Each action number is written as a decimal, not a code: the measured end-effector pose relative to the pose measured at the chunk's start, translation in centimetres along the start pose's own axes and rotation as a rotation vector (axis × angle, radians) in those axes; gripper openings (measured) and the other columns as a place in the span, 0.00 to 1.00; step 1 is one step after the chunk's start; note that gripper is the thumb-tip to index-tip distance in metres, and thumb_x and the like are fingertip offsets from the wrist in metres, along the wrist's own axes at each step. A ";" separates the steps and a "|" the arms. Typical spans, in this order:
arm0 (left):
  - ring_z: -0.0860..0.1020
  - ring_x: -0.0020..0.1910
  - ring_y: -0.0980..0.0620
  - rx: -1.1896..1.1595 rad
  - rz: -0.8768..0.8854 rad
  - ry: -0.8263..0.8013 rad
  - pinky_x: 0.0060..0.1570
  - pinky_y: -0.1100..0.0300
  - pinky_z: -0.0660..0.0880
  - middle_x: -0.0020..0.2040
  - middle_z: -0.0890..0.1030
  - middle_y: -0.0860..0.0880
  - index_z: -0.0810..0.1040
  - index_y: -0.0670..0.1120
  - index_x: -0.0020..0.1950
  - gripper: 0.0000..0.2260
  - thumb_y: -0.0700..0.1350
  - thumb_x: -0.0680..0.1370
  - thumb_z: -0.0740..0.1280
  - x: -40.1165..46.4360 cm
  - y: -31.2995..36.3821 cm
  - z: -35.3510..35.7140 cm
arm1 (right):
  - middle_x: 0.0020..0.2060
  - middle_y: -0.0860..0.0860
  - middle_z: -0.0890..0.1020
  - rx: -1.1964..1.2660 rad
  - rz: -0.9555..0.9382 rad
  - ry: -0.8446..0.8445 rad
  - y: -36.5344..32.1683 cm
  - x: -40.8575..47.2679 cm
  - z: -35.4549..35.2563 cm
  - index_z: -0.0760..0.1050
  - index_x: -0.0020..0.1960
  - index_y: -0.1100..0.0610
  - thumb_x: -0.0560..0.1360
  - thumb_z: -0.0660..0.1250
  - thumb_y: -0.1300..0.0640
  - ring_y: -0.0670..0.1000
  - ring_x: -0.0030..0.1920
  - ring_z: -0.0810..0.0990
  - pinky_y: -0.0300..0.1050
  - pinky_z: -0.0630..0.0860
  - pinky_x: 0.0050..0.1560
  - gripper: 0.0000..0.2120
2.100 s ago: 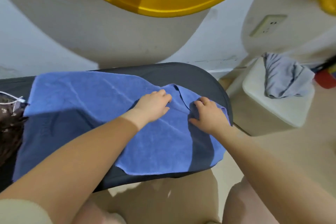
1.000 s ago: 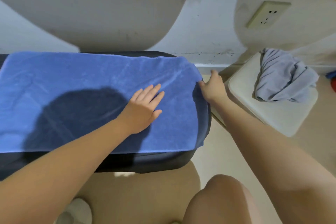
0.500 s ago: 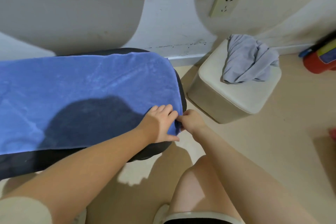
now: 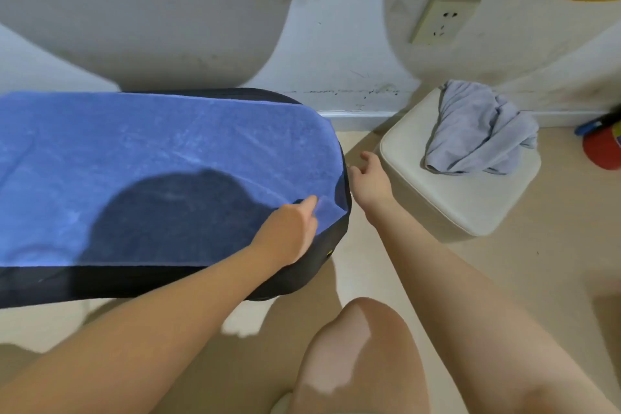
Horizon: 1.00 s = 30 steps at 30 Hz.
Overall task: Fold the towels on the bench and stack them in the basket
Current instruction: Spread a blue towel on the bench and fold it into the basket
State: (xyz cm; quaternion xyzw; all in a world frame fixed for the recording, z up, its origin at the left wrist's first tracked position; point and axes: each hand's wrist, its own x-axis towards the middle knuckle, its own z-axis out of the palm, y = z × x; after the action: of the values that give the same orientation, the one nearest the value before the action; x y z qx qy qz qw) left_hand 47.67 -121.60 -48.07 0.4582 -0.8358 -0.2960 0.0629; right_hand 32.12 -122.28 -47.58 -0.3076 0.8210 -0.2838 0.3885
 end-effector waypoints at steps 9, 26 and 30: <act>0.69 0.38 0.55 -0.618 -0.372 -0.021 0.41 0.64 0.66 0.37 0.72 0.52 0.73 0.44 0.41 0.09 0.39 0.79 0.56 -2.6 -5.6 -3.4 | 0.42 0.56 0.73 -0.256 -0.052 -0.015 -3.2 4.0 2.6 0.68 0.49 0.62 0.73 0.63 0.63 0.57 0.43 0.72 0.46 0.68 0.38 0.07; 0.70 0.32 0.55 -0.829 -0.379 -0.016 0.38 0.65 0.74 0.30 0.69 0.51 0.67 0.43 0.31 0.10 0.41 0.72 0.62 -7.9 -14.1 -17.3 | 0.38 0.51 0.74 0.131 -0.266 -0.276 -19.5 -2.3 14.3 0.69 0.67 0.56 0.73 0.51 0.71 0.48 0.31 0.71 0.40 0.67 0.29 0.26; 0.75 0.39 0.50 -0.799 -0.488 0.055 0.43 0.59 0.75 0.38 0.75 0.46 0.73 0.43 0.38 0.10 0.33 0.76 0.57 -11.1 -18.9 -18.5 | 0.50 0.55 0.74 -0.070 -0.365 -0.278 -21.2 -3.9 19.9 0.66 0.68 0.53 0.72 0.48 0.70 0.55 0.41 0.75 0.43 0.70 0.36 0.28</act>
State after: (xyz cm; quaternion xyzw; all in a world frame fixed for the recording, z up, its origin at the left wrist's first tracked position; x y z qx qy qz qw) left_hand 74.76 -128.43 -41.56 0.5889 -0.5224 -0.5882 0.1852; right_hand 56.32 -137.81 -41.55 -0.5006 0.6995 -0.2755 0.4291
